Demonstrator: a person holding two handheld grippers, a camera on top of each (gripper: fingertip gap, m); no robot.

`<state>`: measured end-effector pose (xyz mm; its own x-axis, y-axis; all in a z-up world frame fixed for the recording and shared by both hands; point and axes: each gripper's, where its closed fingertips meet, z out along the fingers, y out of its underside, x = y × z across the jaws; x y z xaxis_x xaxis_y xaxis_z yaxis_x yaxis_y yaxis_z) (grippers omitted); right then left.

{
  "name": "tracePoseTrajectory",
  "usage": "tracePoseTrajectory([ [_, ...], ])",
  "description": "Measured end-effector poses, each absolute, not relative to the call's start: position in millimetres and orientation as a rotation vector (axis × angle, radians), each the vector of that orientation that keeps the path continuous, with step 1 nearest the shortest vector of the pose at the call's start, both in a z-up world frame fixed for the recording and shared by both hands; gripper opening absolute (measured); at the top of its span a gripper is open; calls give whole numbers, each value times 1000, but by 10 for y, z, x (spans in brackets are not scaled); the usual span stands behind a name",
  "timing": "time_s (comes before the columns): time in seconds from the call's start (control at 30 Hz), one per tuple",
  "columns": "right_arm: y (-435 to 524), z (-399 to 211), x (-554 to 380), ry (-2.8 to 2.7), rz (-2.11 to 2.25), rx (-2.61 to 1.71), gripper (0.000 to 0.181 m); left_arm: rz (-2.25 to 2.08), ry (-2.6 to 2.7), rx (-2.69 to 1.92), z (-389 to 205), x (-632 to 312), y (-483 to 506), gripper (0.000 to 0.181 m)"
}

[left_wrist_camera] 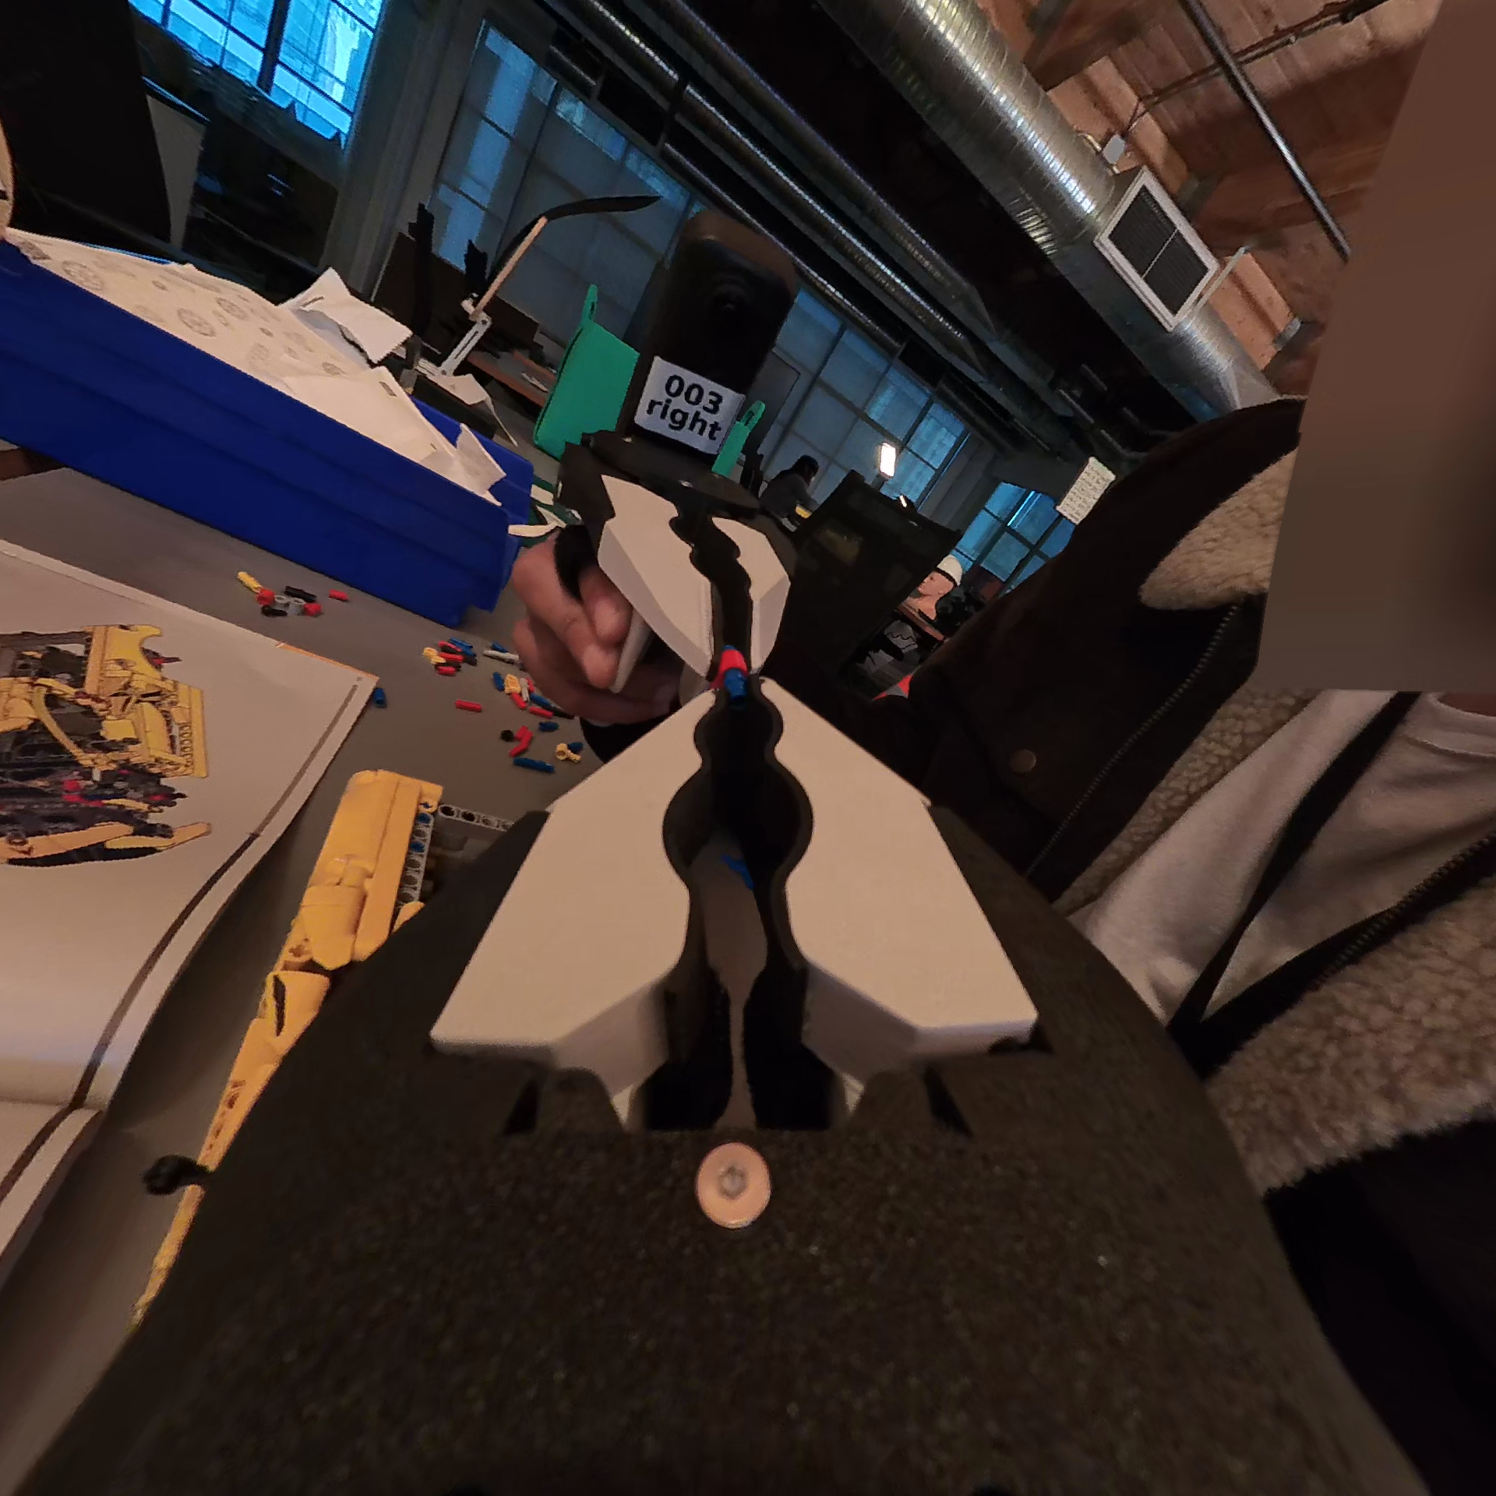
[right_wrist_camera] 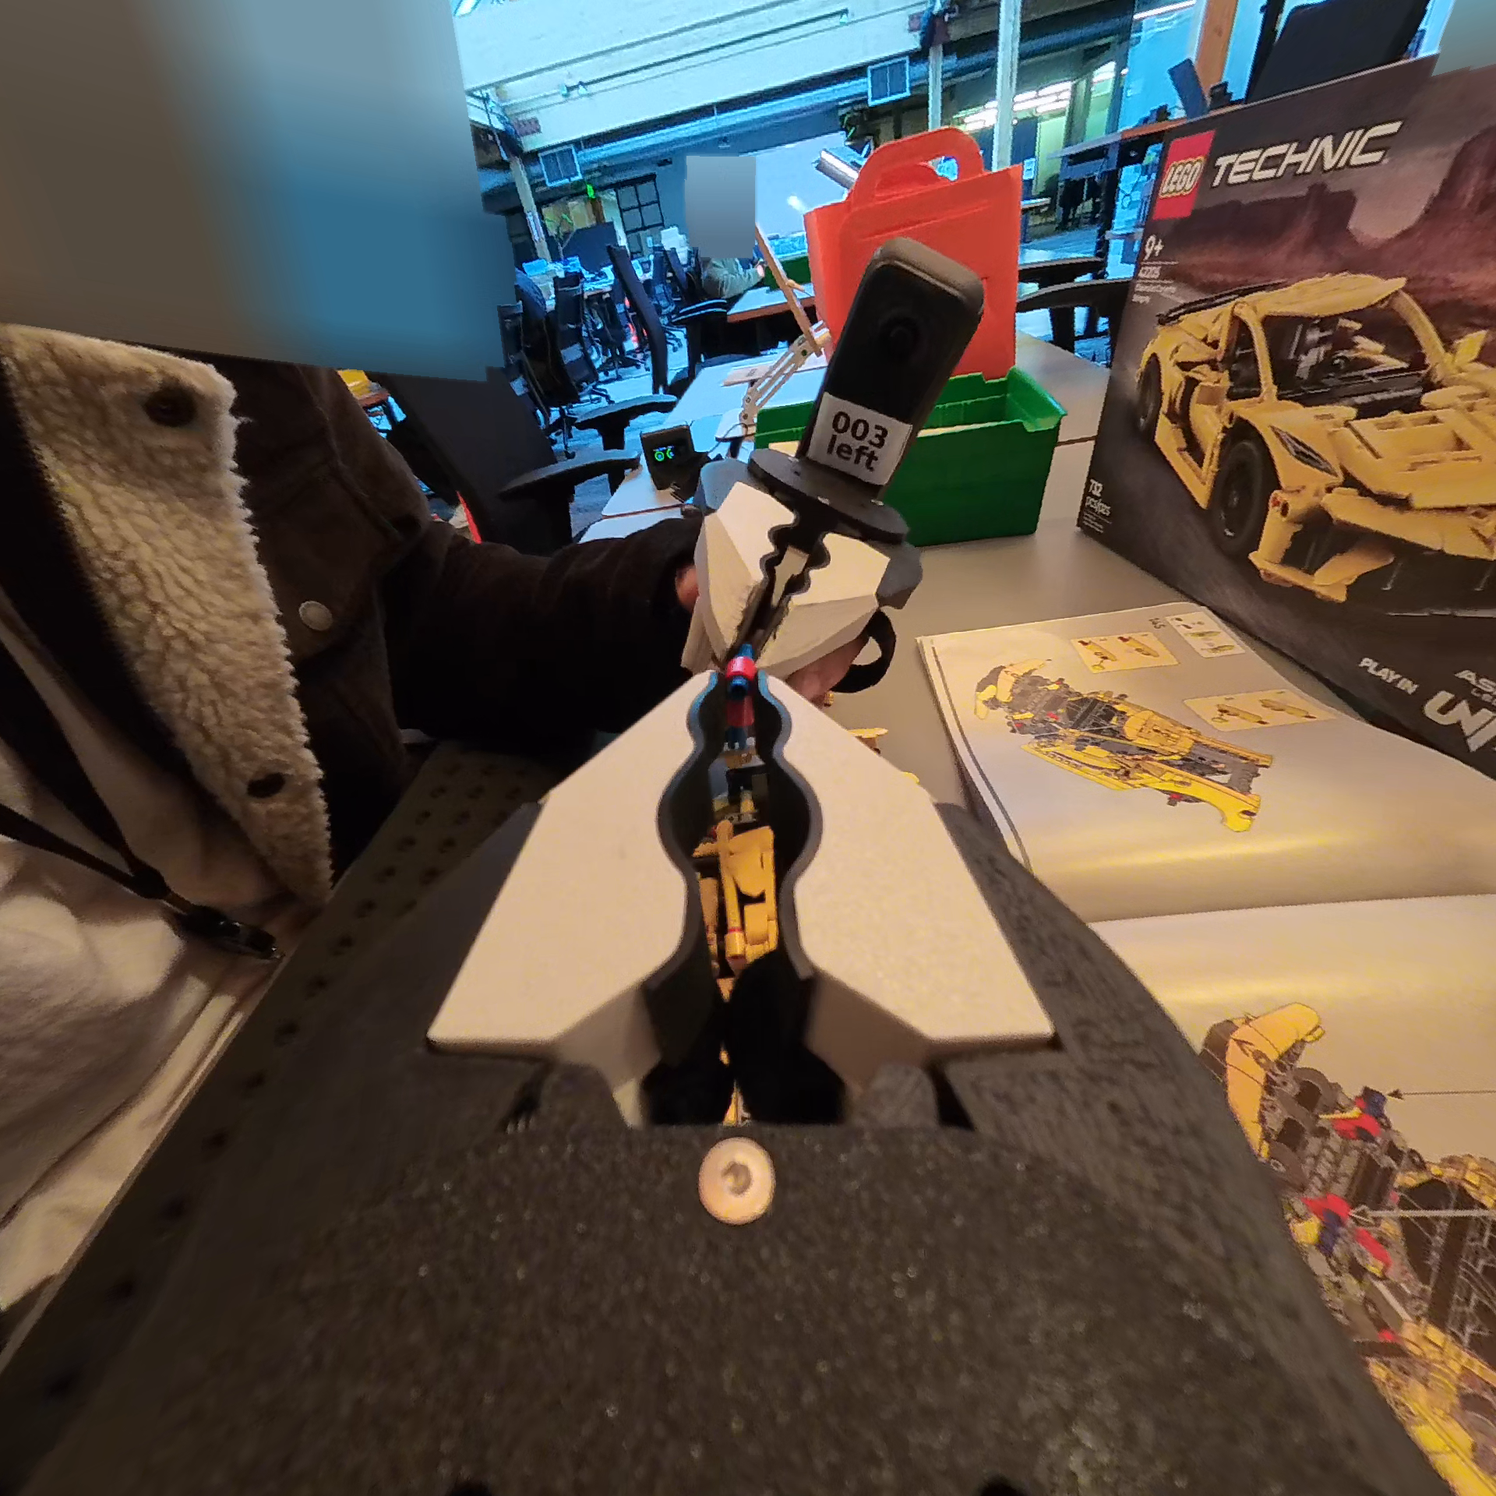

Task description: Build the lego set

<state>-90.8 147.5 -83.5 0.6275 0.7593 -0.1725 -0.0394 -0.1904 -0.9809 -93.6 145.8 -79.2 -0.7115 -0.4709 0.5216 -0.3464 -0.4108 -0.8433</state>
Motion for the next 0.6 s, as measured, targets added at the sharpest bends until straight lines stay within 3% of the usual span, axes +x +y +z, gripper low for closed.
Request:
tracePoseTrajectory([
  [0.6, 1467, -848, -887, -610, 799, -1618, 5, -2296, 1660, -1161, -803, -937, 1463, 3],
])
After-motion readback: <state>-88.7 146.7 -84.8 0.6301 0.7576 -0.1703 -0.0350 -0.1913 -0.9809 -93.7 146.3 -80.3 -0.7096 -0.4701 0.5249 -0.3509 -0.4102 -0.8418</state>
